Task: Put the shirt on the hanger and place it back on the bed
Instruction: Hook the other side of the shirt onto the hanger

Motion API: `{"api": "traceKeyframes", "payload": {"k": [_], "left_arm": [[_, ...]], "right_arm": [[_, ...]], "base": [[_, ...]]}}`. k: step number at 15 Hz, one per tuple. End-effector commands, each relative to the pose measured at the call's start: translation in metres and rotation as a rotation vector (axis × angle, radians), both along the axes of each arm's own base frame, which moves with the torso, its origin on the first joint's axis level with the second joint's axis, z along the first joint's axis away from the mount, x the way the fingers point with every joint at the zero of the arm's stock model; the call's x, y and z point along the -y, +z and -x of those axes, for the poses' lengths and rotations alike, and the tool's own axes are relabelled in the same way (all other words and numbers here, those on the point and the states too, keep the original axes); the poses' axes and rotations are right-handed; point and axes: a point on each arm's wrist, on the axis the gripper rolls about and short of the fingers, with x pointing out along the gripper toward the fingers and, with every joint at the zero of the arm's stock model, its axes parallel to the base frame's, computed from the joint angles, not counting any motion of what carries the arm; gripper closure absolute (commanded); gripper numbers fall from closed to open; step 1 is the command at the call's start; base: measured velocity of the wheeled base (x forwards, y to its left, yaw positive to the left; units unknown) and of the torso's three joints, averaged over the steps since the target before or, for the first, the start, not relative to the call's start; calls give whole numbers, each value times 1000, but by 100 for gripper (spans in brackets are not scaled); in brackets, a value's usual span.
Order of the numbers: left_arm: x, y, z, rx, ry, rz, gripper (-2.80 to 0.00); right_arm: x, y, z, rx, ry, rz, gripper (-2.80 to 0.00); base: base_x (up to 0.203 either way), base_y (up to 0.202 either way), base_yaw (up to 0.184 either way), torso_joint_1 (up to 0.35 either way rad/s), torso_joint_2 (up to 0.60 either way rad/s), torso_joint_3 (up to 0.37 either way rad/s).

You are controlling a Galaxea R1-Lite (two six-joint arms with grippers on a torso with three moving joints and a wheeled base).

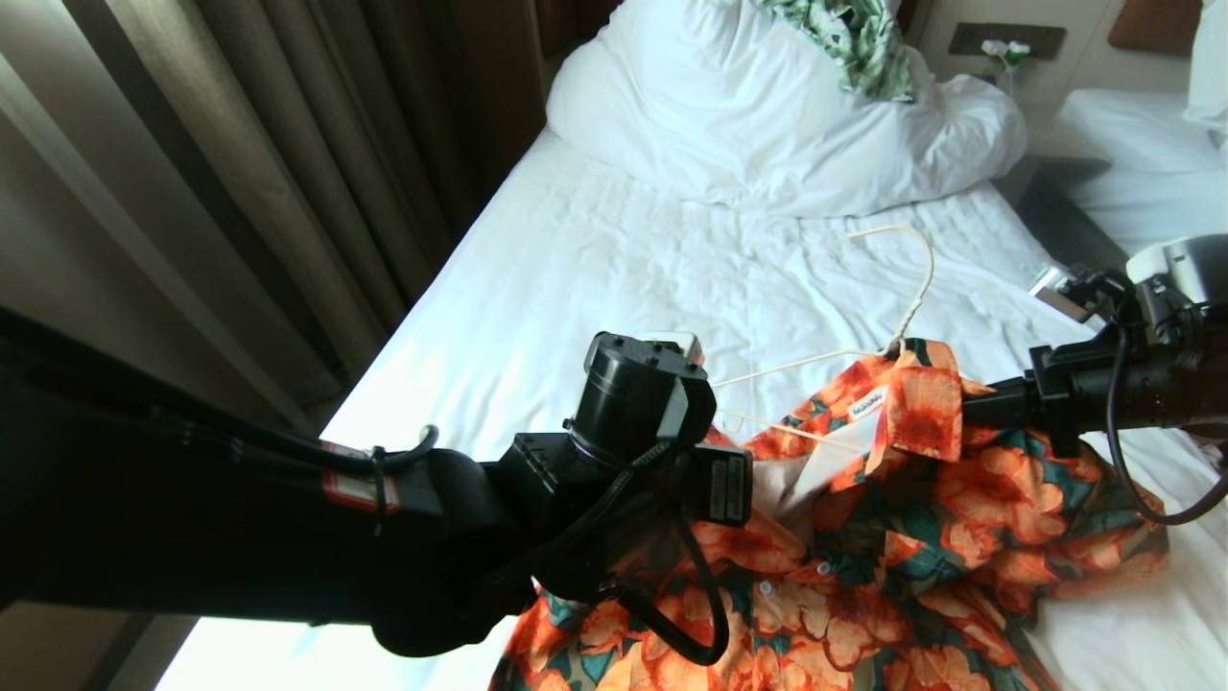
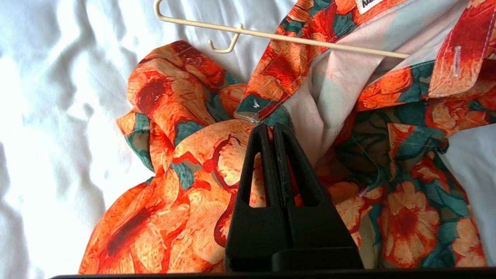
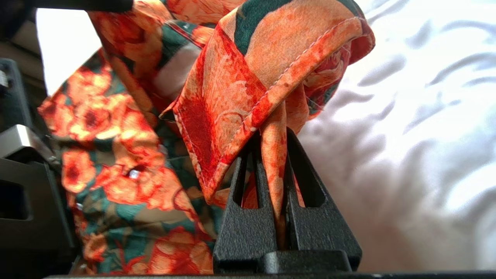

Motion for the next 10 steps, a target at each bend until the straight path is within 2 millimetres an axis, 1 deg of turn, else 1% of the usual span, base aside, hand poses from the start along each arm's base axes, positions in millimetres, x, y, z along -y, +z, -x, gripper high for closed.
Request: {"api": "traceKeyframes", "payload": {"k": [1, 3, 4, 6, 10], "left_arm": [[-4, 10, 10, 13, -14, 23, 0], [-2, 5, 27, -1, -55, 11, 0], [-2, 3, 30, -12, -58, 14, 0], [-3, -1, 32, -26, -58, 5, 0], [-8, -16, 41, -59, -69, -35, 0]], "right_arm": [[-1, 11, 9, 29, 19, -23, 0], [-2, 20, 16, 31, 46, -71, 0], [-3, 23, 18, 30, 59, -88, 0], [-4, 28, 21, 13, 91, -147, 0], [-3, 32, 14, 47, 114, -182, 0]], "base": [[0, 0, 0, 0, 0, 0], [0, 0, 0, 0, 0, 0], [0, 0, 0, 0, 0, 0], [0, 0, 0, 0, 0, 0], [0, 0, 0, 0, 0, 0]]}}
